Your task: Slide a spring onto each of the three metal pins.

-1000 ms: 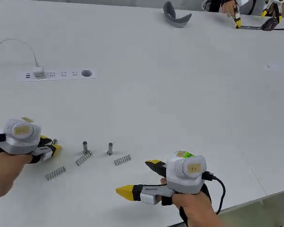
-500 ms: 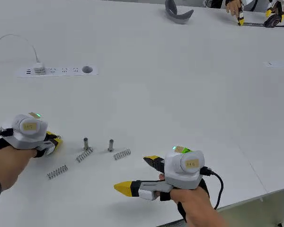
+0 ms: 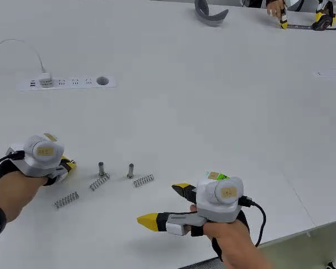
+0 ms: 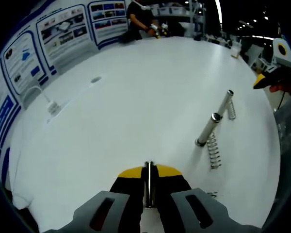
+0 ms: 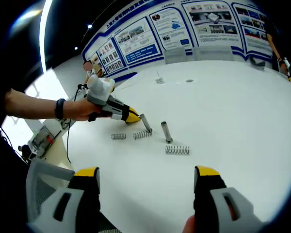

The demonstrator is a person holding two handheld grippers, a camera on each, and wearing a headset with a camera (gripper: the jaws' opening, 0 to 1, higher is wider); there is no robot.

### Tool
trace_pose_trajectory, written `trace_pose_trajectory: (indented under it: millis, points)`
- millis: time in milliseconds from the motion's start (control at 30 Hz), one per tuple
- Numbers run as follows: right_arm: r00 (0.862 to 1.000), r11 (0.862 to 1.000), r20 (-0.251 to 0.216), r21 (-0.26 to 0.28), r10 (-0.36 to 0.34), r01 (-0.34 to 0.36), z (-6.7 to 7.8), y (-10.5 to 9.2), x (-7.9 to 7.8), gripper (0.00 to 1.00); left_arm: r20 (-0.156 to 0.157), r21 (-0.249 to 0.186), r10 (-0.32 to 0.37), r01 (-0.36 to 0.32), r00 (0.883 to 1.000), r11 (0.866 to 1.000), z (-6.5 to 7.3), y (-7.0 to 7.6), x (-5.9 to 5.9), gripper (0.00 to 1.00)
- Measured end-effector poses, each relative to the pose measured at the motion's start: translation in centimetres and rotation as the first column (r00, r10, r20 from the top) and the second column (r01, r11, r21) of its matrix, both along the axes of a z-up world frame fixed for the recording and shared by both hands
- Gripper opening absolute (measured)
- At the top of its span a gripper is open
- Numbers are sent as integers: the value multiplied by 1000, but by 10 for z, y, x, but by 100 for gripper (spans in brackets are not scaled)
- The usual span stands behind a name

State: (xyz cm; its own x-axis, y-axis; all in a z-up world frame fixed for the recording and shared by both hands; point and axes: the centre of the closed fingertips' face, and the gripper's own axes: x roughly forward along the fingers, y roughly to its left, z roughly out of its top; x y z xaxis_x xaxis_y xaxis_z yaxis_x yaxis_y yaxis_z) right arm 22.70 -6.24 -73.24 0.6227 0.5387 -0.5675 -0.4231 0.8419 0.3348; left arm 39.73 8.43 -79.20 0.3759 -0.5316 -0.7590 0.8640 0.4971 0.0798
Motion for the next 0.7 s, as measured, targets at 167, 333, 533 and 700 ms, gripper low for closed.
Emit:
trace_pose_trajectory:
  millis: [167,333,533,700]
  points:
    - [1000,1000,-1,5,2,-2,0,2,0,81,-3,25,-55,55,998,998,-1,-4,-2,10]
    - [1000,1000,2,6,6,-6,1,5,1,81,-5,42,-100,100,995,994,-3,-5,-2,10]
    - [1000,1000,5,3,8,-8,3,6,1,81,-23,59,-92,93,995,994,-5,-5,-1,7]
    - [1000,1000,9,0,-5,5,5,1,2,81,-31,-9,-45,45,999,999,2,-4,-6,7]
